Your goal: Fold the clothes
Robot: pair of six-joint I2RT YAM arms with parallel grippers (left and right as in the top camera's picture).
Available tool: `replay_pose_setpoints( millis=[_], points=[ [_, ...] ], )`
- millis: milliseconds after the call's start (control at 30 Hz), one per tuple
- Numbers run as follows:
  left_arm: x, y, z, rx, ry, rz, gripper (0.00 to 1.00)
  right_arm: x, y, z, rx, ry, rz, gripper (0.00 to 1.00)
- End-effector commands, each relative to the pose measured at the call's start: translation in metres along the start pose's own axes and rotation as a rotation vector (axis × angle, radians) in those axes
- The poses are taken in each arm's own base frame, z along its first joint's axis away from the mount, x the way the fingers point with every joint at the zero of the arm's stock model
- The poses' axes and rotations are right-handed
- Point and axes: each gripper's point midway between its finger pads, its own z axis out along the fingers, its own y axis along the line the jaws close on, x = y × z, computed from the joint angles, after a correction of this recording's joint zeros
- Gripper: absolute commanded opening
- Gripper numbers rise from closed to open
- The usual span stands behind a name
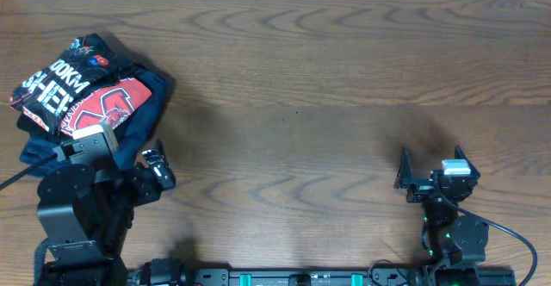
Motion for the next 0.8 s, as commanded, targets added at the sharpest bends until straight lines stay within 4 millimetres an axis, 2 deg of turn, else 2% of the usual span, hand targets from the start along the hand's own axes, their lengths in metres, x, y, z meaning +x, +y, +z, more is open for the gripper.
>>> replay_pose_setpoints(
  millis=[0,100,233,400,533,767],
  points=[
    [0.011,0.013,0.003,-0.060,0.005,0.006,0.98,0.000,0.003,0.000,-0.014,-0.002,-0.015,0.99],
    [0.036,0.022,0.013,-0.082,0.021,0.017,0.98,0.000,0.003,0.000,-0.014,-0.002,-0.015,0.99],
    [0.066,0.030,0.040,-0.070,-0.049,0.014,0.98,0.000,0.003,0.000,-0.014,-0.002,-0.015,0.99],
    [0.089,0.035,0.071,-0.032,-0.193,0.009,0.98,0.000,0.003,0.000,-0.014,-0.002,-0.015,0.99],
    [0.094,0.036,0.088,-0.006,-0.309,0.005,0.98,0.000,0.003,0.000,-0.014,-0.002,-0.015,0.99],
    [0.085,0.037,0.099,0.020,-0.485,-0.003,0.98,0.000,0.003,0.000,-0.014,-0.002,-0.015,0.99]
  ],
)
